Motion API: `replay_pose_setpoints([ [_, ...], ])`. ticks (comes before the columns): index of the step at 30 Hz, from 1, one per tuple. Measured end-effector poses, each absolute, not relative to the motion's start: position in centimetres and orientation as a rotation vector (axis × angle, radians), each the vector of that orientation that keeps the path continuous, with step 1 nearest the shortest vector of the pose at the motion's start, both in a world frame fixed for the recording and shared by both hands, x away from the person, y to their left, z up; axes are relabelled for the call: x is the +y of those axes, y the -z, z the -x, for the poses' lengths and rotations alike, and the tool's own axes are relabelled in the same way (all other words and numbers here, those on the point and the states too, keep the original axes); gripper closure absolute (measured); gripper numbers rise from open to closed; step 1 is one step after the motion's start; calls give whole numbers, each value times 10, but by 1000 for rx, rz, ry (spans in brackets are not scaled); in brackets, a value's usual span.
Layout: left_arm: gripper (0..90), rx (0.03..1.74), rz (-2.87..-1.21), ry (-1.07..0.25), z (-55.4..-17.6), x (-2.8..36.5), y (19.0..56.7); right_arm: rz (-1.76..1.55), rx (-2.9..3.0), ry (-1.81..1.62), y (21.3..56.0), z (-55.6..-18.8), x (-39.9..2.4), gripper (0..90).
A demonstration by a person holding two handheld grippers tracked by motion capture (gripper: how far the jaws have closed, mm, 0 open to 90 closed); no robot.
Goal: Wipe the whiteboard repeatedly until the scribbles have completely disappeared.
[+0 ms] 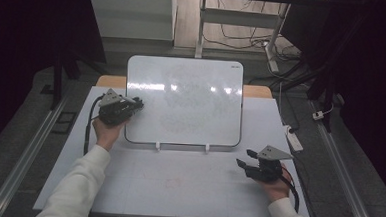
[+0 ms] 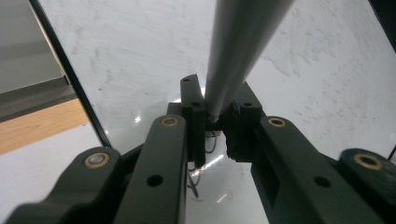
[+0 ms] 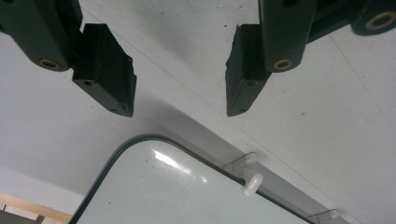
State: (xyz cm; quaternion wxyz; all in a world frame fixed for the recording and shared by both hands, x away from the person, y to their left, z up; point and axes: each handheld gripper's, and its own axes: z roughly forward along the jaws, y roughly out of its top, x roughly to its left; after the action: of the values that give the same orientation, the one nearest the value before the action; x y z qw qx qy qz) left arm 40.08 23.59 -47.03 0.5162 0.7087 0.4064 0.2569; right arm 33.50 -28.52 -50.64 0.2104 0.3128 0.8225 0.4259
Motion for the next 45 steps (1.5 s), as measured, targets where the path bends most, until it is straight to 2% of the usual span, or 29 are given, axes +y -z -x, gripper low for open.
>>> replay_pose_setpoints([
  [5, 790, 1042, -1623, -607, -402, 259, 470, -870, 2285, -1190, 506, -335, -285, 432],
  [14, 789, 927, -1750, -576, -397, 213, 477, -867, 2285, -1188, 506, -335, -284, 432],
  [22, 790, 1017, -1655, -584, -397, 248, 475, -871, 2285, -1193, 506, -335, -285, 431],
  [29, 790, 936, -1750, -580, -394, 214, 479, -862, 2289, -1188, 506, -335, -282, 431],
  [38, 790, 1035, -1655, -593, -395, 257, 474, -863, 2286, -1194, 506, -335, -283, 431],
  [45, 790, 966, -1739, -574, -391, 229, 480, -860, 2288, -1190, 505, -334, -282, 431],
])
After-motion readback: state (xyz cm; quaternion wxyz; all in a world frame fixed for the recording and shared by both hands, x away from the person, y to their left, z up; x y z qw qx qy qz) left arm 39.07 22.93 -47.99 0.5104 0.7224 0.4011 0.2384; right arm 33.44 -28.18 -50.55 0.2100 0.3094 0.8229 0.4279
